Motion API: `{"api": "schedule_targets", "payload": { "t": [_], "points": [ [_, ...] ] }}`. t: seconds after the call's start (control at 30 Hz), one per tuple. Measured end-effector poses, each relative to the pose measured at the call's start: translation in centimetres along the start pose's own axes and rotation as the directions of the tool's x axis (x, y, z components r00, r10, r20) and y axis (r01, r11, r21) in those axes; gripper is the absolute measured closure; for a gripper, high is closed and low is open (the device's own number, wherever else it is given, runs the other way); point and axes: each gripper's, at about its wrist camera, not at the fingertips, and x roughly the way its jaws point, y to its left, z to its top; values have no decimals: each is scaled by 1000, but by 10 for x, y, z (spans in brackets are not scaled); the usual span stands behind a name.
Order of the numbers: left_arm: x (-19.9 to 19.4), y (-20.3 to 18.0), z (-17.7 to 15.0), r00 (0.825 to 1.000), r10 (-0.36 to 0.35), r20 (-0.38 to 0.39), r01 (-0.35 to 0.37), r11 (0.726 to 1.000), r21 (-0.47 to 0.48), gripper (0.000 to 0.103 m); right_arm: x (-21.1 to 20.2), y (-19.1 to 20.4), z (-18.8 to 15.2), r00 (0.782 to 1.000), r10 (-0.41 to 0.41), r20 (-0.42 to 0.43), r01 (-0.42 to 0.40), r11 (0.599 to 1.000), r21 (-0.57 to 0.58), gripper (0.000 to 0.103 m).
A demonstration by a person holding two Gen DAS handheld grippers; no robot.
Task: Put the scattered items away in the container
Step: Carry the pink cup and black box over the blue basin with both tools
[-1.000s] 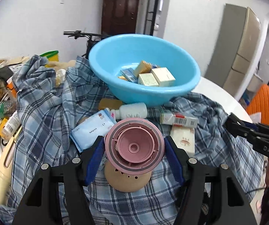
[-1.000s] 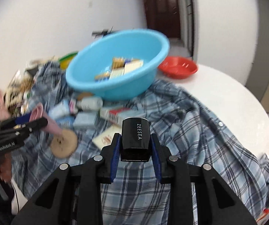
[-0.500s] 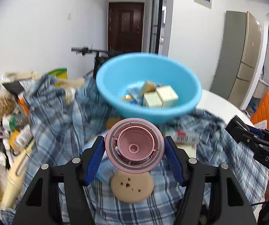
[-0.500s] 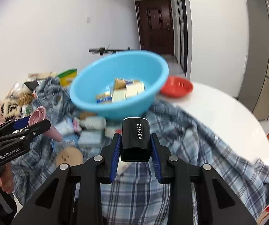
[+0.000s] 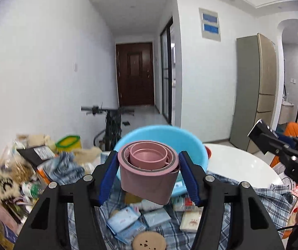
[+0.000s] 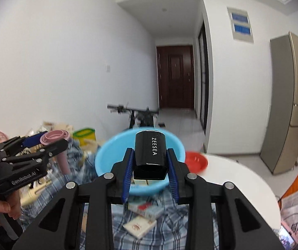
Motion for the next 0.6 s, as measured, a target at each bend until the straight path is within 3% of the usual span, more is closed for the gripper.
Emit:
{"api": "schedule_targets", "payload": {
  "t": [0.17,0.6],
  "points": [
    [-10,1,6,1000,-10,20,10,1000,-5,42,-15,8,4,999,6,34,-5,1000,-19,74],
    [-8,2,2,1000,-4,6,4,1000,-12,42,-3,12,-1,1000,16,2,-16,1000,-19,74]
  ]
}}
